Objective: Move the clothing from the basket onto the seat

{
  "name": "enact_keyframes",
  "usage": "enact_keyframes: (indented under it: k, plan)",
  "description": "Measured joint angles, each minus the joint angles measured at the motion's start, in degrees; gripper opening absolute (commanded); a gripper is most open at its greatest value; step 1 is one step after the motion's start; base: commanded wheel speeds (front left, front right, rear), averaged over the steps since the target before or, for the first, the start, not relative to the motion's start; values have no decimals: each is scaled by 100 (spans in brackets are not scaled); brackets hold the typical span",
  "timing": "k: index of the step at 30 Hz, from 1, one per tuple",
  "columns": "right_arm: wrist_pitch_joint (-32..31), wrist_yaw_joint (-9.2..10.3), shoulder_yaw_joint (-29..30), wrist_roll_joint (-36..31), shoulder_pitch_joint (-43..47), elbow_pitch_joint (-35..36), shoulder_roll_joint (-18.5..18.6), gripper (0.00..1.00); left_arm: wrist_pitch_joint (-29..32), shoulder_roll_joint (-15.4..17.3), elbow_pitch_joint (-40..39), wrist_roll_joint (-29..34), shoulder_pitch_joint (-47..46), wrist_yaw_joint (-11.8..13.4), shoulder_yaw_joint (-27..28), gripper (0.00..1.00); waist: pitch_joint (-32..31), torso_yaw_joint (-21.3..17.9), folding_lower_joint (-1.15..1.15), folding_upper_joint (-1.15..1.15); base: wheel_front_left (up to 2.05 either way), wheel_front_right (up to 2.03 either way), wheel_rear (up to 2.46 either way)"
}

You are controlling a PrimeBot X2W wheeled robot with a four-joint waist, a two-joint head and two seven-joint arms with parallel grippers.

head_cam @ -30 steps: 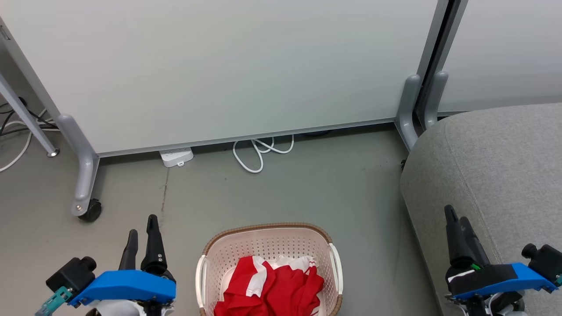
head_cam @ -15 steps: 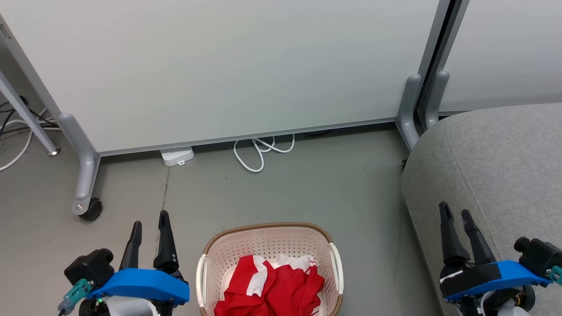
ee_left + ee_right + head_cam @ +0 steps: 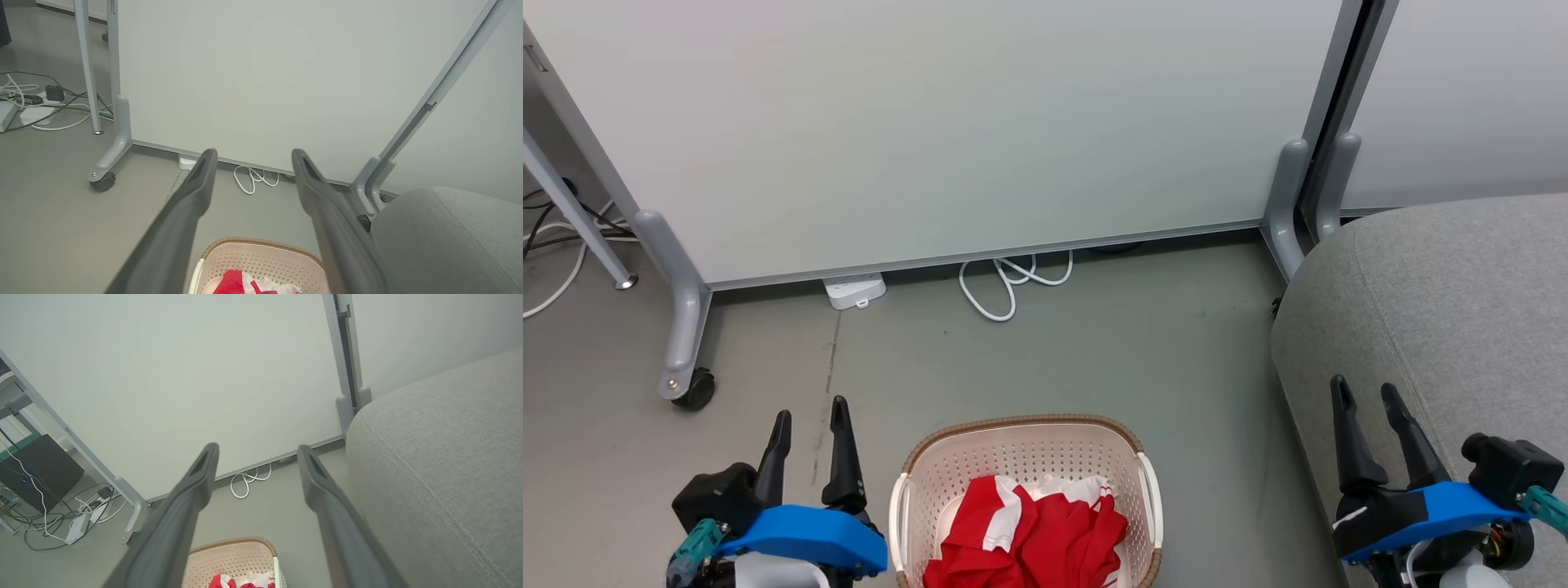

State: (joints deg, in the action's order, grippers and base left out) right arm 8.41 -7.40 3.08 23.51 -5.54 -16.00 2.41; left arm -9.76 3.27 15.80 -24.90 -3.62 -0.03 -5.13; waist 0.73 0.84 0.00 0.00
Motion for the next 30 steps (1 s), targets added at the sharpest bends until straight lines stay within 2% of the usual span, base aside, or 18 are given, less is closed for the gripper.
enact_keyframes:
  k: [30]
  plan:
    - [177, -1, 8, -1447, -7, -30, 18, 100, -355, -24, 204, 1091, -1, 4, -120, 100, -68, 28, 0, 0, 0, 0, 0]
